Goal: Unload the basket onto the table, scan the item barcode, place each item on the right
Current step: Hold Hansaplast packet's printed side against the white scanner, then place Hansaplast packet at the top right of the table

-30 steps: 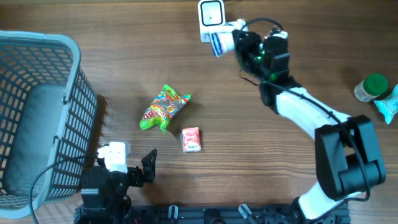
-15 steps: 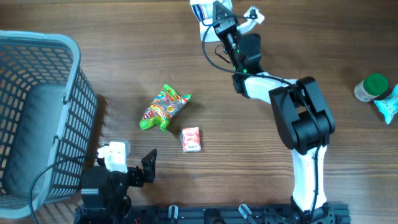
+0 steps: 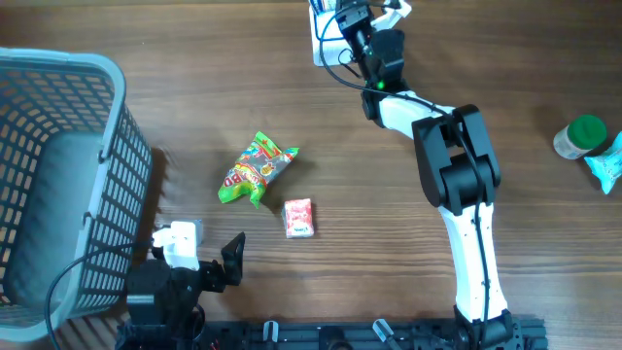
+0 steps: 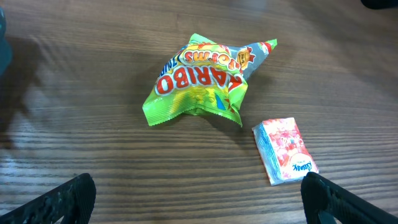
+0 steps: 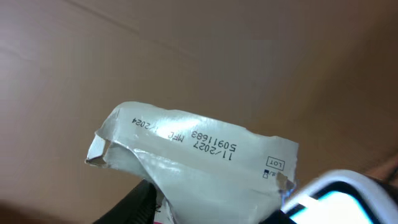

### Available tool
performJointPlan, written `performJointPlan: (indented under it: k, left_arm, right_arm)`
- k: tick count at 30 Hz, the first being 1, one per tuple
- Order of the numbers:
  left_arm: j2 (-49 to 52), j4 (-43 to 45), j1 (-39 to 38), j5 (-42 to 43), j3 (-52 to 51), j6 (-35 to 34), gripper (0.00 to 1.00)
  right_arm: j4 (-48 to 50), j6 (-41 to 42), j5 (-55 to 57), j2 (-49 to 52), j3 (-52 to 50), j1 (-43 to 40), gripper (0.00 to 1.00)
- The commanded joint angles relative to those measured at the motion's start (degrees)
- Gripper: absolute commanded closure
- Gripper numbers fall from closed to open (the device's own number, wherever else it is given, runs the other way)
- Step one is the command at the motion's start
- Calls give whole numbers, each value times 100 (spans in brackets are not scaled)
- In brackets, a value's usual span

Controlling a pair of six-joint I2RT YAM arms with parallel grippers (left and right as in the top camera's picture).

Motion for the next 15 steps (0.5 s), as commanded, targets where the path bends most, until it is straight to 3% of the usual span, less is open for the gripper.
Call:
performJointPlan:
  k: [1, 5, 8, 15]
  left_arm:
    - [-42, 11, 11, 87, 0, 109, 0]
    - [-42, 13, 11, 87, 0, 109, 0]
    - [-42, 11, 11, 87, 0, 109, 0]
    - [-42, 11, 11, 87, 0, 109, 0]
  right_arm:
    - [522, -203, -634, 48, 144, -7, 57]
    - [531, -664, -1720, -409, 144, -341, 61]
    - [-219, -929, -2400, -820, 144, -723, 68]
    - [-3475, -1255, -3038, -1276, 142, -2323, 72]
